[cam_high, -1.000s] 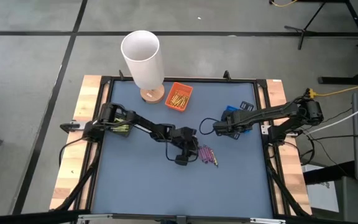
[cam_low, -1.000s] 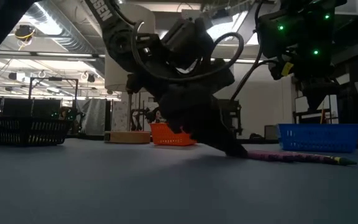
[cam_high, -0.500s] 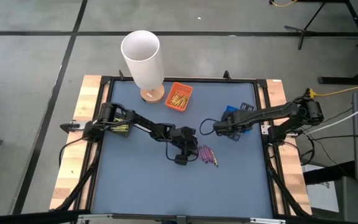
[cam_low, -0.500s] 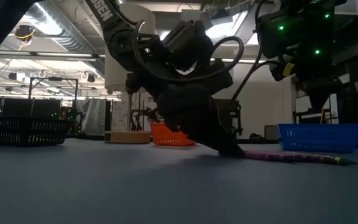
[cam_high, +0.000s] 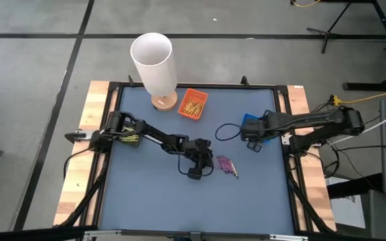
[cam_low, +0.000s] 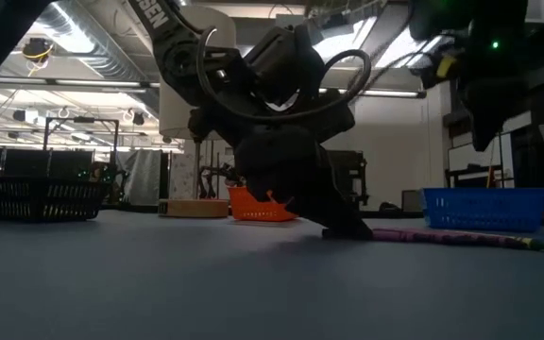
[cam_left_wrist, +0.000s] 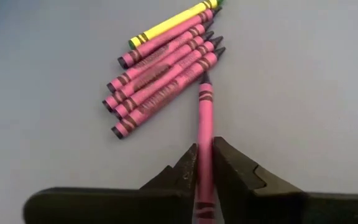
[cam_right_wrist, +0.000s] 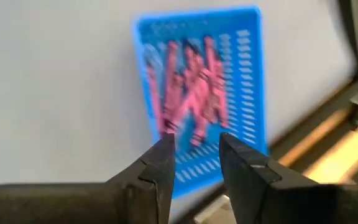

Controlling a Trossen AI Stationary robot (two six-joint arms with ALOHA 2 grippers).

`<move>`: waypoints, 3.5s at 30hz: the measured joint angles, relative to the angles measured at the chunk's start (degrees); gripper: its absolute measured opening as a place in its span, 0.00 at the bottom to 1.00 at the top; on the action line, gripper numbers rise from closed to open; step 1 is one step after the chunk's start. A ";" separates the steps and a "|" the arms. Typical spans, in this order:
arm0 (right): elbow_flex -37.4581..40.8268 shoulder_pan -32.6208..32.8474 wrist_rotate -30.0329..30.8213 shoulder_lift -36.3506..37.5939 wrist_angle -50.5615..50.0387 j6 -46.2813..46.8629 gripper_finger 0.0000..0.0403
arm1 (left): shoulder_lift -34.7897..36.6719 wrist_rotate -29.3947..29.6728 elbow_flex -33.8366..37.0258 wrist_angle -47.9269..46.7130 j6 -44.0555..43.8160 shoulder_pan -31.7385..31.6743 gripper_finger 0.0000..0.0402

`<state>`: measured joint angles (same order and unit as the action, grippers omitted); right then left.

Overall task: Sort crayons
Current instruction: Put the violet crayon into the blue basket

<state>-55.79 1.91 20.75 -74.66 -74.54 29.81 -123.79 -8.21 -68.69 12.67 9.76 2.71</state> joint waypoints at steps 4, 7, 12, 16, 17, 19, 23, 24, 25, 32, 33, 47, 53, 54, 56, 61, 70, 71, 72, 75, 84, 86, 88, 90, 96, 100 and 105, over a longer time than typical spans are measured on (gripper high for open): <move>0.00 0.00 -3.62 3.69 6.39 -0.05 0.31 | 0.00 0.55 0.00 0.08 0.00 0.43 0.07; 0.00 0.02 -5.29 5.05 12.75 -0.16 0.31 | 0.00 0.76 0.02 0.24 -0.16 0.67 0.05; 0.00 0.02 -9.76 4.69 22.49 -2.02 0.31 | 0.00 0.74 0.04 0.88 -0.78 0.78 0.04; 0.00 1.74 -13.77 3.56 27.90 -4.63 0.31 | 0.04 0.70 0.07 1.15 -2.95 0.78 0.04; 0.00 2.63 -13.87 3.35 29.12 -5.02 0.31 | 0.05 0.70 0.07 1.26 -3.57 0.78 0.04; 0.00 4.81 -13.94 2.76 30.21 -5.61 0.31 | 0.51 0.70 0.11 1.30 -4.82 0.80 0.04; 0.00 9.39 -13.73 1.23 31.92 -6.22 0.31 | 1.46 1.25 0.20 0.89 -6.48 1.07 0.03; 0.00 10.38 -13.68 0.86 32.52 -6.22 0.31 | 1.70 1.81 0.20 1.24 -6.50 1.14 0.03; 0.00 11.39 -13.63 0.54 32.91 -6.20 0.31 | 2.05 2.03 0.22 1.15 -6.52 1.23 0.03; 0.00 16.62 -13.29 -3.16 36.90 -6.20 0.31 | 2.78 3.41 0.15 3.44 -6.64 2.13 0.03; 0.00 17.06 -13.29 -3.74 37.52 -6.18 0.31 | 2.78 3.47 0.15 4.18 -6.64 2.25 0.03; 0.00 17.99 -13.90 -9.28 38.42 -6.11 0.31 | 2.95 7.24 0.09 12.43 -6.71 3.25 0.03; 0.00 17.99 -13.92 -9.28 38.46 -6.11 0.31 | 2.97 8.02 0.07 15.56 -6.69 3.27 0.03; 0.00 17.99 -13.90 -9.28 38.46 -6.11 0.31 | 2.97 8.04 0.07 16.08 -6.71 3.27 0.03; 0.00 17.99 -13.92 -9.28 38.44 -6.11 0.31 | 2.97 8.04 0.07 17.06 -6.71 3.27 0.03; 0.00 17.99 -13.92 -9.28 38.44 -6.11 0.31 | 2.97 8.02 0.04 18.71 -6.73 3.27 0.03; 0.00 17.94 -13.92 -9.28 38.44 -6.07 0.30 | 2.99 8.02 0.04 21.40 -6.71 3.27 0.03; 0.00 17.94 -13.92 -9.28 38.44 -6.07 0.28 | 2.99 8.02 0.04 21.39 -6.71 3.27 0.03; 0.00 17.94 -13.92 -9.28 38.44 -6.07 0.27 | 2.99 8.02 0.04 21.41 -6.69 3.27 0.03; 0.00 17.94 -13.92 -9.28 38.42 -6.09 0.20 | 2.99 7.87 0.04 21.39 -6.68 3.29 0.03; 0.00 17.94 -13.90 -9.26 38.14 -5.94 0.04 | 2.99 7.91 0.04 21.28 -6.69 3.29 0.03; 0.00 17.94 -13.90 -9.26 38.14 -5.96 0.05 | 2.99 7.91 0.04 21.28 -6.69 3.29 0.03; 0.00 17.94 -13.92 -9.26 38.22 -6.05 0.08 | 2.99 7.89 0.04 21.31 -6.66 3.29 0.03; 0.00 17.94 -13.92 -9.26 38.33 -6.09 0.11 | 2.99 7.87 0.04 21.35 -6.62 3.29 0.03; 0.00 17.94 -13.92 -9.26 38.38 -6.08 0.10 | 2.99 7.87 0.04 21.35 -6.62 3.29 0.03; 0.00 17.94 -13.92 -9.26 38.25 -6.03 0.04 | 2.99 8.02 0.04 21.30 -6.64 3.29 0.03; 0.00 17.94 -13.92 -9.26 38.27 -6.05 0.06 | 2.99 8.02 0.04 21.30 -6.62 3.29 0.03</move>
<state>-55.79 19.86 6.83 -83.92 -36.27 23.76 -120.79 -0.19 -68.64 33.98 3.14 6.00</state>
